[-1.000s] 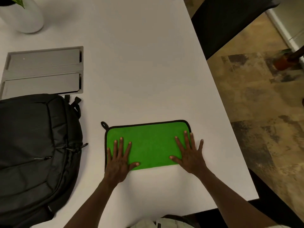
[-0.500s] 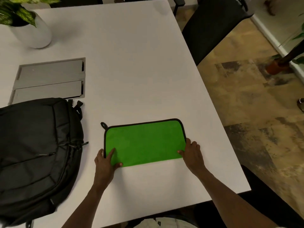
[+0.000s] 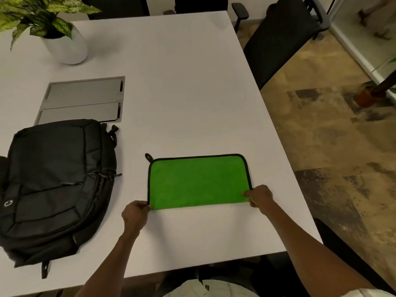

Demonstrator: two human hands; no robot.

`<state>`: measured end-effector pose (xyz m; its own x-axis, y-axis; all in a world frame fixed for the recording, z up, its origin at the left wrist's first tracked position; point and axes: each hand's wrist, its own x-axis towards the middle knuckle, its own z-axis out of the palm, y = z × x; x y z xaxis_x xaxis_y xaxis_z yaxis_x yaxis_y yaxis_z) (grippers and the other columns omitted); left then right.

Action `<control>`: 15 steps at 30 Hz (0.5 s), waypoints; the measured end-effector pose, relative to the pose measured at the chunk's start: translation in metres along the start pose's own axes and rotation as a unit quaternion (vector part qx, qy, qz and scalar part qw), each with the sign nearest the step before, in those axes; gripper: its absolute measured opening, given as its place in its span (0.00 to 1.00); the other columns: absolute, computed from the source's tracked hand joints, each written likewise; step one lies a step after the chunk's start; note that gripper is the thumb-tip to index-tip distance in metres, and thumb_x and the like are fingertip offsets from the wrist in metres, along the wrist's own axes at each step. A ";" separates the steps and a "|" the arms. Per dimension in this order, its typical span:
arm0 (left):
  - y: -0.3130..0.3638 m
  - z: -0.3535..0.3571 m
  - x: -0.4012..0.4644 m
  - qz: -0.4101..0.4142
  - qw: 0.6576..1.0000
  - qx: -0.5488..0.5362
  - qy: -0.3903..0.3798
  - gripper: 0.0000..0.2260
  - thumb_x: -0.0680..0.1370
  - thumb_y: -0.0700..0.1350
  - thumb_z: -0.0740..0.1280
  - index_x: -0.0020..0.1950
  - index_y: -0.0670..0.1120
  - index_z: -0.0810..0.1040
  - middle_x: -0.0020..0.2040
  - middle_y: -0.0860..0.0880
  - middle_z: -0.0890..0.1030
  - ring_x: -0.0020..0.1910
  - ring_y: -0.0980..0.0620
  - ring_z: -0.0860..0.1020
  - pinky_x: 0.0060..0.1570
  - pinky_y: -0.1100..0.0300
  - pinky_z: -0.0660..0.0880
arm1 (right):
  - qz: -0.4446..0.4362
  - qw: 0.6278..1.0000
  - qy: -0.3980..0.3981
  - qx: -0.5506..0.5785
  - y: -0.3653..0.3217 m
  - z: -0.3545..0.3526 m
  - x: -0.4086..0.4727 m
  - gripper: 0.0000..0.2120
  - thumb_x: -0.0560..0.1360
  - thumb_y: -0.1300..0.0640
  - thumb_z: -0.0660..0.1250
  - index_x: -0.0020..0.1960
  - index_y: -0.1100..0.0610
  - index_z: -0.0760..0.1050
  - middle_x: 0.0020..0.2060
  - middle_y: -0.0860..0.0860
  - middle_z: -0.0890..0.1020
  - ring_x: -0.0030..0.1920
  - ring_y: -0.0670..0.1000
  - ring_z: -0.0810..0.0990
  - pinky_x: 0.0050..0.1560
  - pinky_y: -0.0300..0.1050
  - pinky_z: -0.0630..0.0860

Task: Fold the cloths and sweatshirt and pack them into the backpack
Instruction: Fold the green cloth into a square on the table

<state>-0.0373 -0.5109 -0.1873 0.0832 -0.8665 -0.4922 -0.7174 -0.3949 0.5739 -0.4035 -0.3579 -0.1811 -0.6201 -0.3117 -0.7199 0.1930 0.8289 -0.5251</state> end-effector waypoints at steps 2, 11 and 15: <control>0.003 0.006 -0.006 -0.018 0.999 -0.031 -0.023 0.05 0.71 0.42 0.75 0.46 0.44 0.83 0.40 0.44 0.85 0.43 0.43 0.83 0.50 0.53 0.76 | -0.014 0.999 0.020 0.028 0.003 -0.014 -0.004 0.15 0.68 0.65 0.77 0.32 0.63 0.71 0.26 0.56 0.74 0.24 0.52 0.71 0.23 0.40 0.70; 0.012 0.022 -0.029 -0.060 0.982 -0.171 -0.060 0.09 0.73 0.39 0.73 0.33 0.42 0.78 0.29 0.44 0.79 0.33 0.46 0.77 0.38 0.59 0.73 | -0.084 0.982 0.069 0.155 -0.021 -0.030 -0.042 0.04 0.73 0.62 0.71 0.44 0.64 0.79 0.38 0.59 0.80 0.32 0.53 0.77 0.31 0.44 0.75; 0.006 0.017 -0.025 -0.060 0.979 -0.182 -0.071 0.06 0.72 0.37 0.73 0.42 0.43 0.77 0.33 0.43 0.82 0.34 0.44 0.80 0.47 0.48 0.79 | -0.167 0.975 0.095 0.112 -0.045 0.003 -0.067 0.06 0.71 0.60 0.74 0.47 0.61 0.81 0.39 0.57 0.84 0.35 0.54 0.80 0.37 0.49 0.79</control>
<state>-0.0551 -0.4868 -0.1825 0.0362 -0.7660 -0.6418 -0.4122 -0.5964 0.6887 -0.3691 -0.3759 -0.1105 -0.8027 -0.4367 -0.4061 0.1048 0.5671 -0.8169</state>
